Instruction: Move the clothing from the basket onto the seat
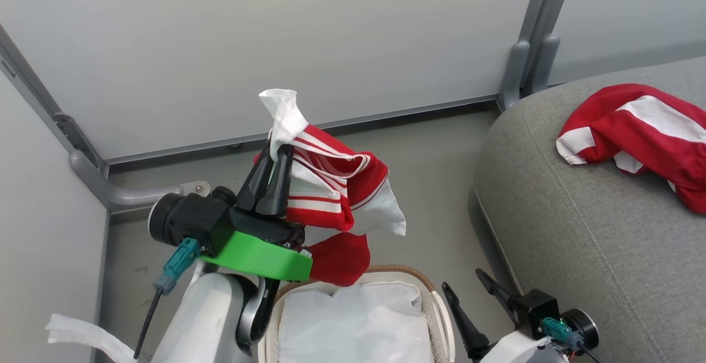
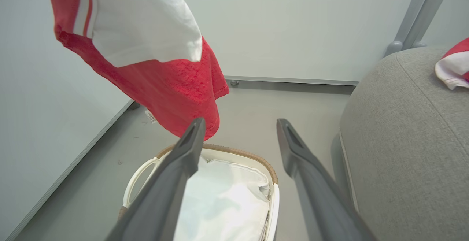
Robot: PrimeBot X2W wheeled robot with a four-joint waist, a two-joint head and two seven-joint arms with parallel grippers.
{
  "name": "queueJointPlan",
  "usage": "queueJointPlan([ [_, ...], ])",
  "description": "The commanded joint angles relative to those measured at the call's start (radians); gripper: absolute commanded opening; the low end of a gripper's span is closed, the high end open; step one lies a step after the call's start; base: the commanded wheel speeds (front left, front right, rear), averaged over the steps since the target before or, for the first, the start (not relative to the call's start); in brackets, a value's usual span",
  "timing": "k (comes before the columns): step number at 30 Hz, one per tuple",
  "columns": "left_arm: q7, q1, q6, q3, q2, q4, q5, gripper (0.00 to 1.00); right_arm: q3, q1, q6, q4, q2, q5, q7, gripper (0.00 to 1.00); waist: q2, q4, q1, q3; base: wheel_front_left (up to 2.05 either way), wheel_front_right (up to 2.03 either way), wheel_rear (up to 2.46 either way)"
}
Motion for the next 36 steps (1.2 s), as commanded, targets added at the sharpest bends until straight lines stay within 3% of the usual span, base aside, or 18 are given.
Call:
queueJointPlan([
  [1, -0.001, -0.018, -0.003, -0.002, 0.001, -0.009, -0.005, 0.00, 0.010, -0.005, -0.001, 0.007, -0.004, -0.010, -0.002, 1.00, 0.0000, 0.006, 0.0001, -0.001, 0.00, 0.00, 0.00],
  [12, -0.001, -0.033, 0.008, -0.032, 0.001, -0.027, -0.025, 0.00, 0.110, -0.083, -0.001, 0.073, -0.024, -0.025, -0.002, 1.00, 0.0000, 0.032, 0.0001, 0.001, 0.00, 0.00, 0.00],
  [27, -0.001, -0.026, 0.011, -0.061, 0.001, -0.018, -0.032, 0.00, 0.237, -0.247, -0.001, 0.003, -0.087, -0.005, -0.002, 1.00, 0.0000, 0.043, 0.0001, 0.005, 0.00, 0.00, 0.00],
  [36, -0.001, -0.039, 0.012, -0.098, 0.001, -0.014, -0.042, 0.00, 0.329, -0.332, -0.001, 0.078, -0.099, 0.027, -0.002, 1.00, 0.0000, 0.057, 0.0001, 0.004, 0.00, 0.00, 0.00],
])
